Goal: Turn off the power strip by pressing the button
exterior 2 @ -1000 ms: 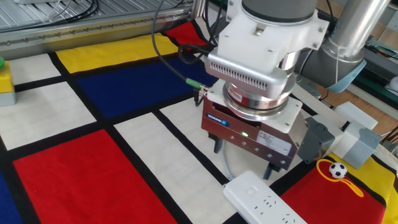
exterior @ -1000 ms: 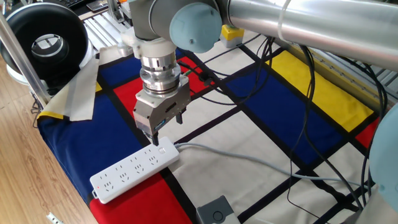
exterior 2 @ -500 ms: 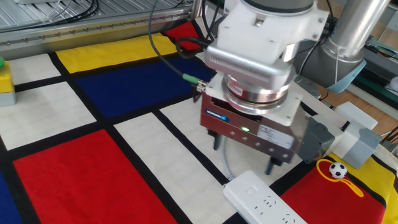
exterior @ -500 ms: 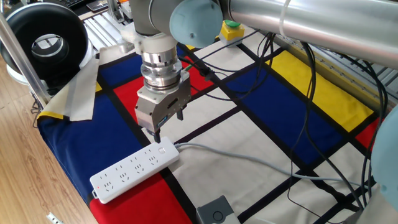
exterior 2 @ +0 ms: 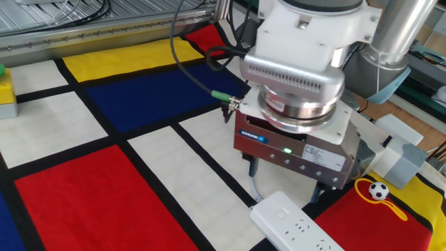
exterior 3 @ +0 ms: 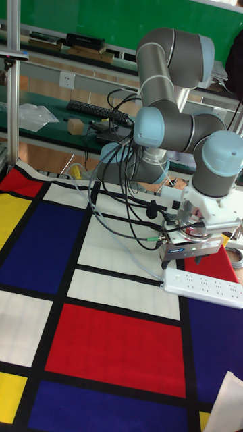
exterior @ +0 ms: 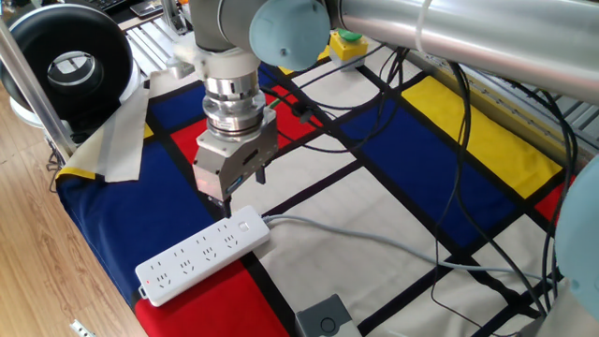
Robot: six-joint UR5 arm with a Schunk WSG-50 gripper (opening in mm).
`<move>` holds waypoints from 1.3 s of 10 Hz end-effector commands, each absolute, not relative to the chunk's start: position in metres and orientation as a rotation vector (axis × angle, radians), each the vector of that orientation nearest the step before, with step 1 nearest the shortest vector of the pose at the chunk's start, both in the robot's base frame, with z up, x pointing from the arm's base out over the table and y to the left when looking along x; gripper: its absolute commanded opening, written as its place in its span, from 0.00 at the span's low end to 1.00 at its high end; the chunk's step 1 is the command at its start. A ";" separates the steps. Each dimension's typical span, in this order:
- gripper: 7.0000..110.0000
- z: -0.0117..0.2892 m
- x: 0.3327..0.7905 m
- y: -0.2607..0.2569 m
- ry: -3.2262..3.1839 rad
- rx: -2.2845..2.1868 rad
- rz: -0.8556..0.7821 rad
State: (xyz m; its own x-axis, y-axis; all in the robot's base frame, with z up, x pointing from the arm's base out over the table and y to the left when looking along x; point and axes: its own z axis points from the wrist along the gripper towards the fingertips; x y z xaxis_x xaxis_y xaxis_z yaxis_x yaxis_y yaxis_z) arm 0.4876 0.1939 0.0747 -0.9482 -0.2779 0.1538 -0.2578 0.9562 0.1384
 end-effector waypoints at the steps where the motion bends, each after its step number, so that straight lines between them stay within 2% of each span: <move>1: 0.79 0.082 0.465 0.182 -2.945 0.275 -0.020; 2: 0.79 0.078 0.453 0.173 -2.941 0.243 0.072; 3: 0.79 0.072 0.441 0.173 -2.938 0.267 0.081; 5: 0.79 0.054 0.433 0.192 -2.934 0.425 -0.134; 7: 0.79 0.047 0.437 0.202 -2.924 0.513 -0.214; 9: 0.79 0.039 0.446 0.238 -2.903 0.687 -0.446; 10: 0.79 0.032 0.451 0.230 -2.906 0.689 -0.396; 11: 0.79 0.032 0.452 0.209 -2.905 0.648 -0.261; 12: 0.79 0.045 0.456 0.177 -2.914 0.504 -0.041; 13: 0.79 0.060 0.462 0.158 -2.910 0.434 0.087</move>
